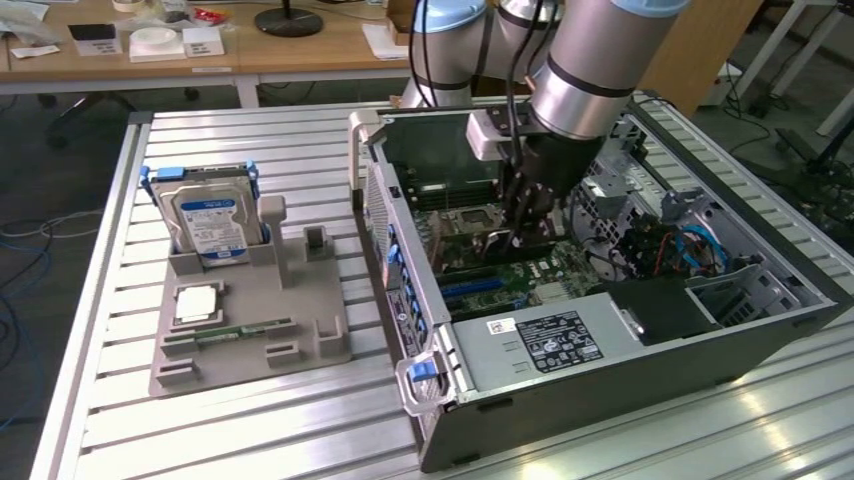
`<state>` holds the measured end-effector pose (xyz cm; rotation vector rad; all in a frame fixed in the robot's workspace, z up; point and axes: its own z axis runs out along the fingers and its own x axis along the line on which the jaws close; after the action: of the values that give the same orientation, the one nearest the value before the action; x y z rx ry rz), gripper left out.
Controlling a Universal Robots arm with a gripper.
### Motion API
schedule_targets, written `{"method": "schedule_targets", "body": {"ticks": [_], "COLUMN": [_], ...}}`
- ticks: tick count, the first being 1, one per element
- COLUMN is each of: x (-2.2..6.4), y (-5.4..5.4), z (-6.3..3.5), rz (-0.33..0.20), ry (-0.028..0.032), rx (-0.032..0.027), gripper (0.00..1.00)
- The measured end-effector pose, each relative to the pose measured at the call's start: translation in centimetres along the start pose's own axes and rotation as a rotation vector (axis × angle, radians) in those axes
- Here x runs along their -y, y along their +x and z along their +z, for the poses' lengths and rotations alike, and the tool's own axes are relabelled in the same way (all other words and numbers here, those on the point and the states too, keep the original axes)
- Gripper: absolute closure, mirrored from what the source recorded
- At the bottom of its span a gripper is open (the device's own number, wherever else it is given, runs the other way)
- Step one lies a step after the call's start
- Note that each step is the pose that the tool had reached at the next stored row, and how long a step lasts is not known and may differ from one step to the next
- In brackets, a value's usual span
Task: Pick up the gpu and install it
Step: 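Insert the gpu into the slot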
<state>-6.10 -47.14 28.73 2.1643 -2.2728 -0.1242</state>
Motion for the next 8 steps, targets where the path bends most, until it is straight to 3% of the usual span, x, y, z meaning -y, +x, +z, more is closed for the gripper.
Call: {"method": "schedule_targets", "body": {"ticks": [8], "x": [-0.27], "y": [0.02], "z": [0.57], "rz": [0.000], "ry": [0.0001], "rx": [0.0001], "gripper": [0.73]}}
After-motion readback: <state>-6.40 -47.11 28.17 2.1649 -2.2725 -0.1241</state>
